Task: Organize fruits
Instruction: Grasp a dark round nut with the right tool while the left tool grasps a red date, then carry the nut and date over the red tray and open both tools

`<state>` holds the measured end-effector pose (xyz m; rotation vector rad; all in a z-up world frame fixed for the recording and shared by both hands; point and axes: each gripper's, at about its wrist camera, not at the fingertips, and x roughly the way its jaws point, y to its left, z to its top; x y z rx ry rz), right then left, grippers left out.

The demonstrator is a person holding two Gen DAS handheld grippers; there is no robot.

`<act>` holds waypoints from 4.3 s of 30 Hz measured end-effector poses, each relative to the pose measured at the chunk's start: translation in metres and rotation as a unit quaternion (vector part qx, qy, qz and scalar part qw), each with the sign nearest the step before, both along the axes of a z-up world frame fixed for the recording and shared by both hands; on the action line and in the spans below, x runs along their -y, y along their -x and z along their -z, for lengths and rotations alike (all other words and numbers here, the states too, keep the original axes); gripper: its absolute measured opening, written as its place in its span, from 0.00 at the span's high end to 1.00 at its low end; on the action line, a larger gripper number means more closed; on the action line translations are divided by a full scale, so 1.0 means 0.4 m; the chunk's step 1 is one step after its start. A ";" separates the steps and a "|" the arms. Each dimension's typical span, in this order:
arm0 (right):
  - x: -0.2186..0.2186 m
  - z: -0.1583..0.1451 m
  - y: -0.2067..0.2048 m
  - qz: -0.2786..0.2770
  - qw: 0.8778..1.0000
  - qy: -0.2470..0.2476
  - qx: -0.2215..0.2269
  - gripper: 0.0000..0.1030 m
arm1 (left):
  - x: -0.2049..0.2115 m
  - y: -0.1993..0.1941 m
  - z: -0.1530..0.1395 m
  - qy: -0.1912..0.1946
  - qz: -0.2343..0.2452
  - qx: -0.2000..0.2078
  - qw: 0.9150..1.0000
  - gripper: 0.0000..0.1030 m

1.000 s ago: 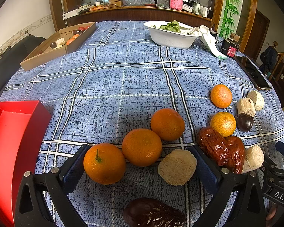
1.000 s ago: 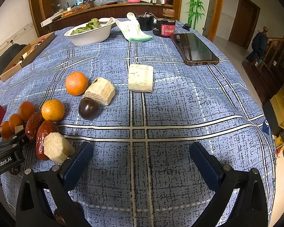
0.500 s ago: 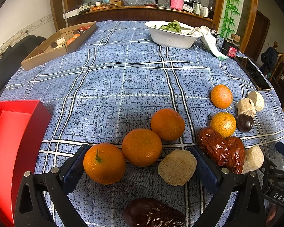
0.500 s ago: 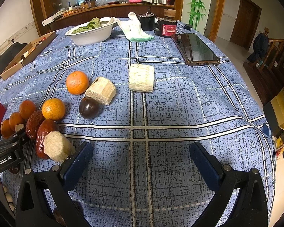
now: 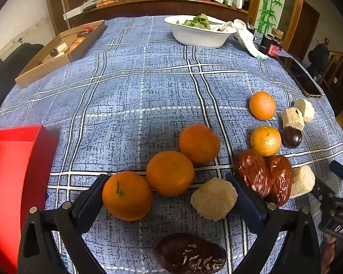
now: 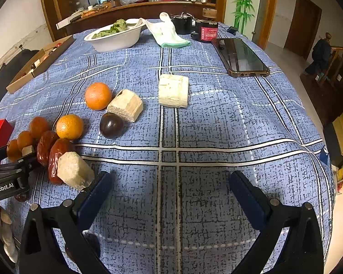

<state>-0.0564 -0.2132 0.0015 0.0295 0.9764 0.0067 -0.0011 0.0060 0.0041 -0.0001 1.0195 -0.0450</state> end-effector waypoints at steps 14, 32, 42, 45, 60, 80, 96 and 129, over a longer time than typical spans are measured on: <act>0.010 -0.172 0.145 0.081 0.981 0.083 0.157 0.14 | -0.209 0.502 -0.514 -0.005 -0.043 0.364 0.930 0.00; -0.063 -0.180 0.221 -0.080 0.993 -0.061 0.063 0.60 | -0.249 0.469 -0.423 0.115 0.007 0.257 0.959 0.01; -0.092 -0.049 0.165 -0.124 0.987 -0.100 0.000 0.68 | -0.144 0.304 -0.184 0.147 0.041 0.091 0.984 0.32; -0.120 -0.026 0.162 -0.136 0.987 -0.081 -0.009 0.68 | -0.128 0.283 -0.142 0.143 0.042 0.067 0.987 0.32; -0.123 -0.024 0.185 -0.145 0.988 -0.048 -0.011 0.72 | -0.009 0.195 -0.018 0.080 0.066 0.025 0.994 0.46; -0.374 -0.222 0.241 -0.266 0.952 -0.143 0.040 0.77 | -0.447 0.367 -0.242 0.122 -0.082 0.167 0.975 0.48; -0.962 -0.070 0.154 -0.395 0.912 -0.102 -0.049 0.76 | -0.771 0.385 -0.084 0.069 -0.223 0.116 0.966 0.48; -0.571 -0.188 0.114 -0.278 0.942 -0.187 0.030 0.64 | -0.633 0.404 -0.186 0.120 -0.186 0.129 0.966 0.34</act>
